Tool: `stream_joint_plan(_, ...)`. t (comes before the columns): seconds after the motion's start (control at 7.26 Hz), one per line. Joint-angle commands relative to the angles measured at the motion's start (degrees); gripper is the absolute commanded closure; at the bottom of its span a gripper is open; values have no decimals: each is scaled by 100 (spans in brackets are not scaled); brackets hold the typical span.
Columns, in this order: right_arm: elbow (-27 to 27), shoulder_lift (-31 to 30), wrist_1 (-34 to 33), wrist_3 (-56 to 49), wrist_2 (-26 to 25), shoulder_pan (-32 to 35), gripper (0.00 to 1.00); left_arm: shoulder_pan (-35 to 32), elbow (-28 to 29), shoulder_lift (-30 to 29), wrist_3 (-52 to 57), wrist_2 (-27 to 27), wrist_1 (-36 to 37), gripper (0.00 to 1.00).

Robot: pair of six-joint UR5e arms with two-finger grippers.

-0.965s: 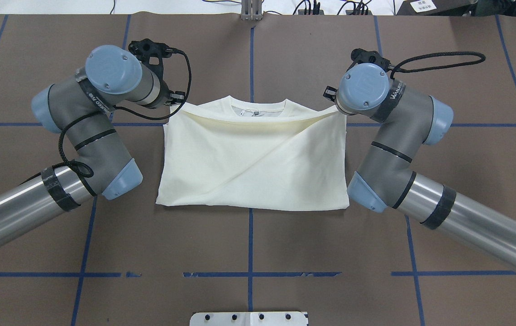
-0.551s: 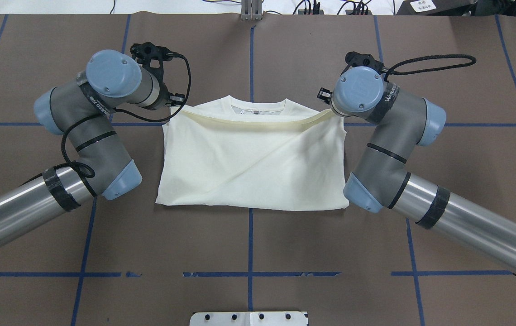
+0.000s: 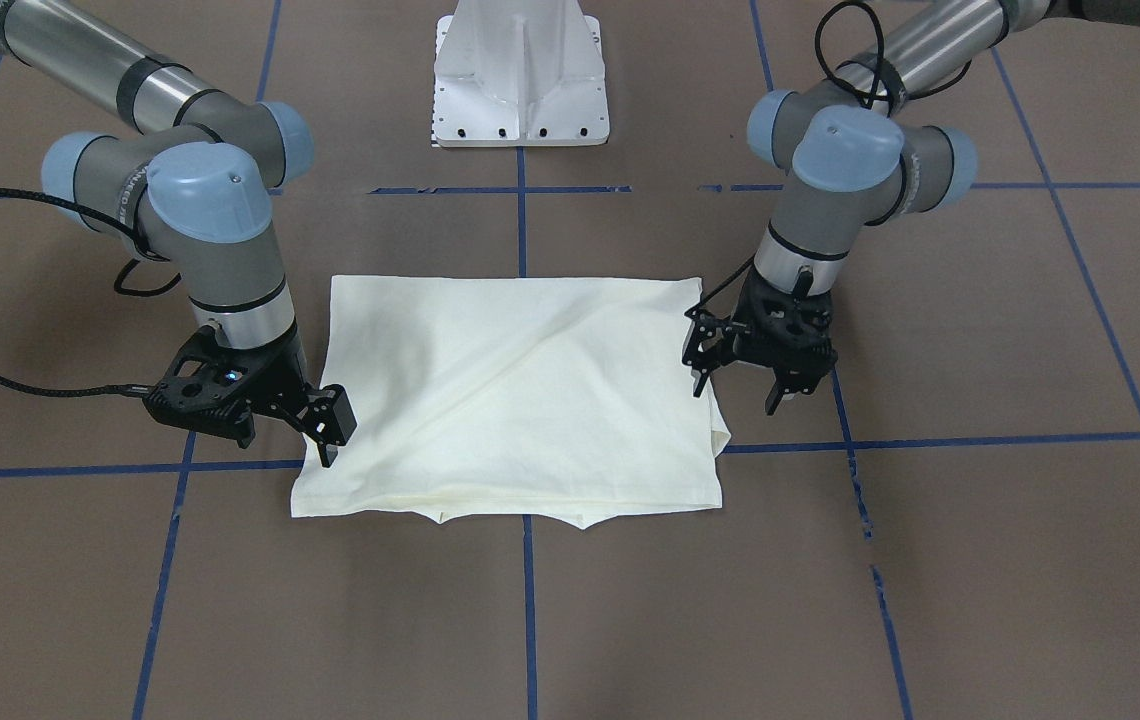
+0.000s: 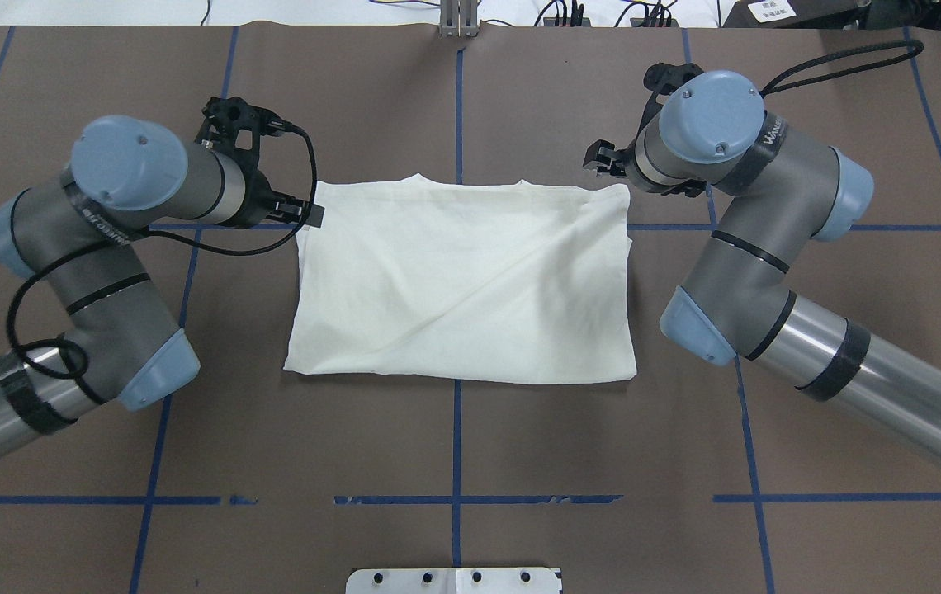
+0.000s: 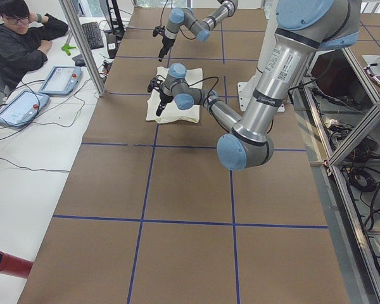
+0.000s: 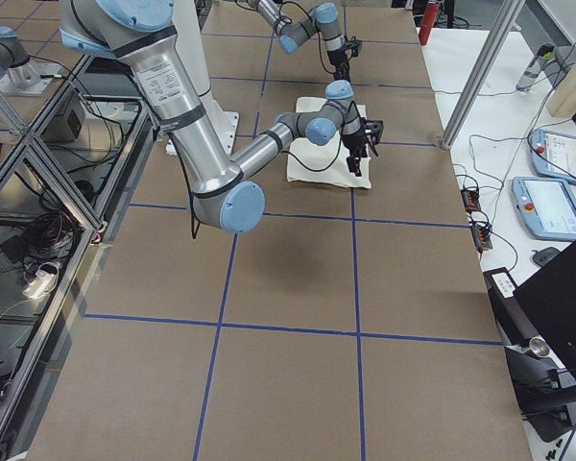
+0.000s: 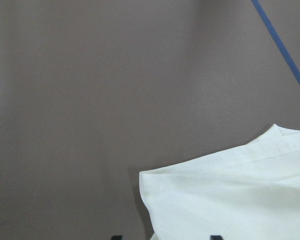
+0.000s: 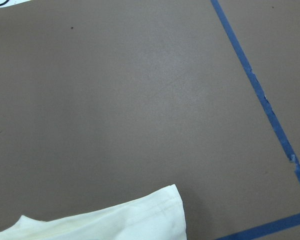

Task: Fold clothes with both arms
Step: 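Move the left gripper to the folded shirt's side nearest it and grasp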

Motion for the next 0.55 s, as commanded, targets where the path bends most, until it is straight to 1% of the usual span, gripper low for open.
stream_joint_plan(0.0, 85, -40, 6, -73, 28, 14, 0, 600, -1042, 1063, -543, 167, -243, 0)
stream_joint_plan(0.14, 93, -40, 6, -64, 19, 14, 0, 1021, -1010, 1293, -1165, 535, -654, 18)
stream_joint_plan(0.28, 102, -40, 6, -64, 10, 14, 0, 1425, -923, 1321, -1754, 851, -850, 39)
stream_joint_plan(0.41, 128, -49, 6, -64, 10, 14, 0, 1638, -852, 1269, -1951, 985, -852, 48)
